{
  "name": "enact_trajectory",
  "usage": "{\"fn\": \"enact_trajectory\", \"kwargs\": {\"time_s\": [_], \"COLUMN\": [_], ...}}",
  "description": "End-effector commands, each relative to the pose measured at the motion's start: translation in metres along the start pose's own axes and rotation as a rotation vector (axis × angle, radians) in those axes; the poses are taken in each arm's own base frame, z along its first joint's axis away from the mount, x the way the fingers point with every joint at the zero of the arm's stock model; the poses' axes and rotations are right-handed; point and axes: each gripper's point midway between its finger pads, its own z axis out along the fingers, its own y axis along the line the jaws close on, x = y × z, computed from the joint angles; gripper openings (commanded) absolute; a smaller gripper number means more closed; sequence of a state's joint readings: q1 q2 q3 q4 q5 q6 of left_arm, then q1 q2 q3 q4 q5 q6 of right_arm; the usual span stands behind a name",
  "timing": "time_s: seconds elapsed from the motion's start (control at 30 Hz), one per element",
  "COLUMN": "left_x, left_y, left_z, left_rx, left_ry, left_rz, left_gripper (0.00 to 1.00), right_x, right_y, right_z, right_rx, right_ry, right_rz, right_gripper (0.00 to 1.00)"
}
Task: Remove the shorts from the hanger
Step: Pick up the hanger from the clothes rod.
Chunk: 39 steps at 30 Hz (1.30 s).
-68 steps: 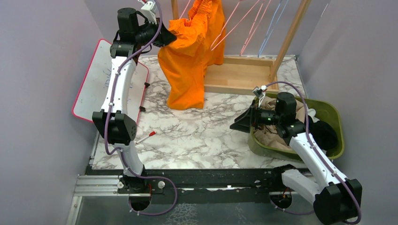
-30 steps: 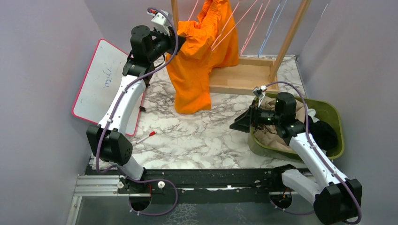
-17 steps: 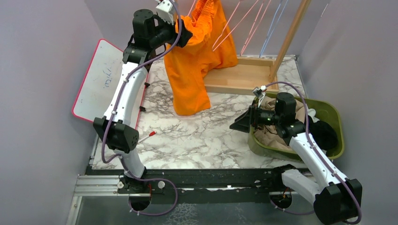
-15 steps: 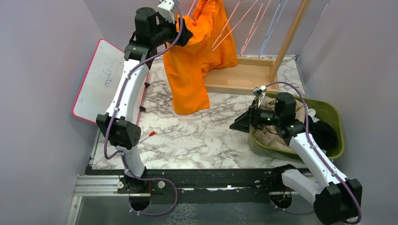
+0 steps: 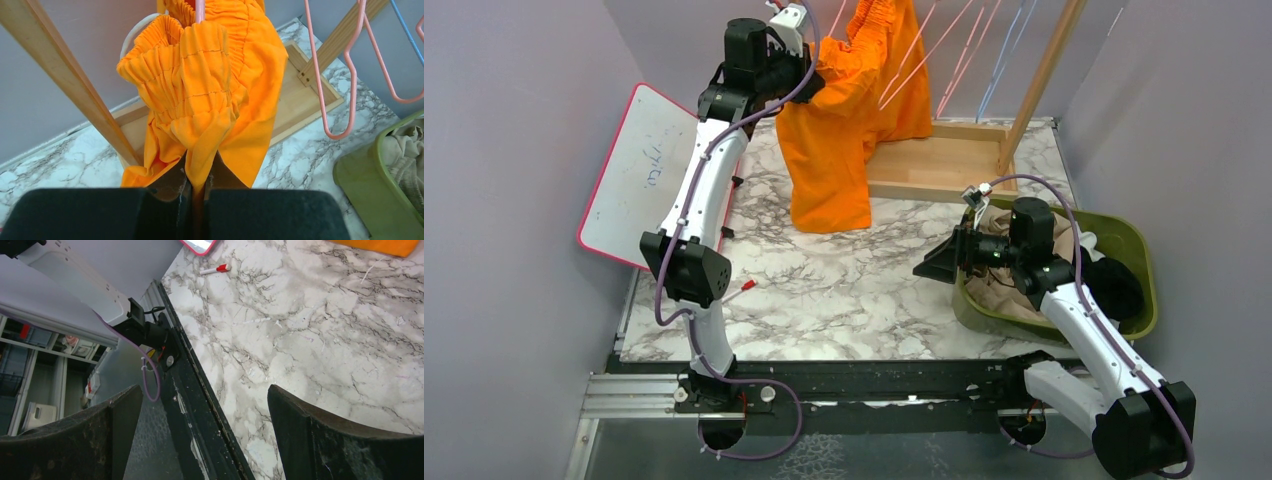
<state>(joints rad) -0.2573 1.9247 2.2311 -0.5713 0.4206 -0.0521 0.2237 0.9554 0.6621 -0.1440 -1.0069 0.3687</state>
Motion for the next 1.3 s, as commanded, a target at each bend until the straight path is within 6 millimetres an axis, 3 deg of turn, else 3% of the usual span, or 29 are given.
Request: {"fn": "enact_trajectory", "kwargs": {"time_s": [0.0, 0.17, 0.3, 0.47, 0.67, 0.8, 1.07, 1.27], "left_x": [-0.017, -0.036, -0.060, -0.089, -0.107, -0.111, -0.115, -0.090], "left_y": [-0.005, -0.030, -0.047, -0.045, -0.043, -0.037, -0.047, -0.042], "left_z": [-0.006, -0.008, -0.020, -0.043, -0.053, -0.052, -0.059, -0.069], "left_rx": [-0.001, 0.059, 0.007, -0.064, -0.102, -0.136, -0.119, -0.157], "left_ry": [-0.038, -0.148, -0.284, -0.436, -0.519, -0.529, -0.575, -0.514], "left_rz": [0.005, 0.091, 0.199, 0.206, 0.219, 0.241, 0.291, 0.266], "left_gripper": [0.00, 0.00, 0.00, 0.00, 0.00, 0.00, 0.00, 0.00], "right_x": [0.003, 0.004, 0.005, 0.005, 0.006, 0.006, 0.006, 0.007], "right_y": [-0.001, -0.003, -0.003, -0.004, -0.005, -0.006, -0.006, -0.008], "right_z": [0.001, 0.001, 0.001, 0.001, 0.002, 0.002, 0.002, 0.002], "right_rx": [0.014, 0.014, 0.017, 0.021, 0.025, 0.026, 0.026, 0.033], "right_ry": [0.003, 0.005, 0.006, 0.007, 0.007, 0.007, 0.008, 0.009], "right_rz": [0.005, 0.011, 0.011, 0.014, 0.018, 0.020, 0.023, 0.024], "right_gripper": [0.96, 0.96, 0.96, 0.97, 0.97, 0.97, 0.97, 0.97]}}
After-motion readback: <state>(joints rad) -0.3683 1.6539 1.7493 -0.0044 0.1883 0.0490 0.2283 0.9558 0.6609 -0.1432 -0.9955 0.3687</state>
